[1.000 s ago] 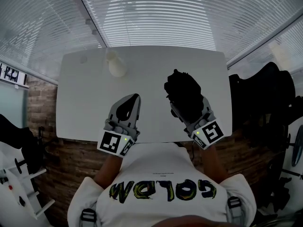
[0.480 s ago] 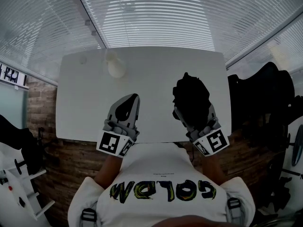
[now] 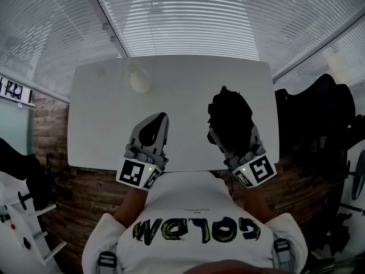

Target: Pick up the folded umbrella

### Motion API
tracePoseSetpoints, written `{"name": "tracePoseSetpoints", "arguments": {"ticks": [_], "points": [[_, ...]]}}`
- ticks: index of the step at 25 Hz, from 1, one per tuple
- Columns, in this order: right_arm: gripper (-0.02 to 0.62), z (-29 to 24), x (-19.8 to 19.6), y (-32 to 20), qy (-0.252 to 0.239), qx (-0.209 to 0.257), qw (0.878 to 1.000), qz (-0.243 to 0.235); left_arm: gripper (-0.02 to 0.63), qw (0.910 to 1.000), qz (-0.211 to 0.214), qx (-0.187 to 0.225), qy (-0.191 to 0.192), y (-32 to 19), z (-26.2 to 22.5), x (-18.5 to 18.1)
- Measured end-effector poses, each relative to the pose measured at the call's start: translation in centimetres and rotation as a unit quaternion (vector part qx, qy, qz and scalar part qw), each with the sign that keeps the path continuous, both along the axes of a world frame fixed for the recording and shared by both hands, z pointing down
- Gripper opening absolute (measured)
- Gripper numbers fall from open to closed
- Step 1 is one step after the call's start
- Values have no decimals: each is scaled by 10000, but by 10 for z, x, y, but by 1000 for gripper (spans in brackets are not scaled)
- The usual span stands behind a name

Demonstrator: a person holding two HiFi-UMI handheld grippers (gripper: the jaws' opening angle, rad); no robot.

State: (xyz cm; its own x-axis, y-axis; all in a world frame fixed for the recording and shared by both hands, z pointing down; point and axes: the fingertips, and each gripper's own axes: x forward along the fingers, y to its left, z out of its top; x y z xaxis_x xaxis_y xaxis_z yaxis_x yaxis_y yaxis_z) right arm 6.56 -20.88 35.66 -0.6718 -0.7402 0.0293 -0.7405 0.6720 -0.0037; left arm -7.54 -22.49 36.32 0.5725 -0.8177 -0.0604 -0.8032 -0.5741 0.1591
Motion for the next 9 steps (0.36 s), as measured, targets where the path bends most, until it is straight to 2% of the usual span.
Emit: {"name": "tracePoseSetpoints", "arguments": {"ticks": [9], "points": [[261, 3, -4, -2, 12, -21, 10000, 1, 9, 10000, 24, 5, 20, 0, -1, -2]]}}
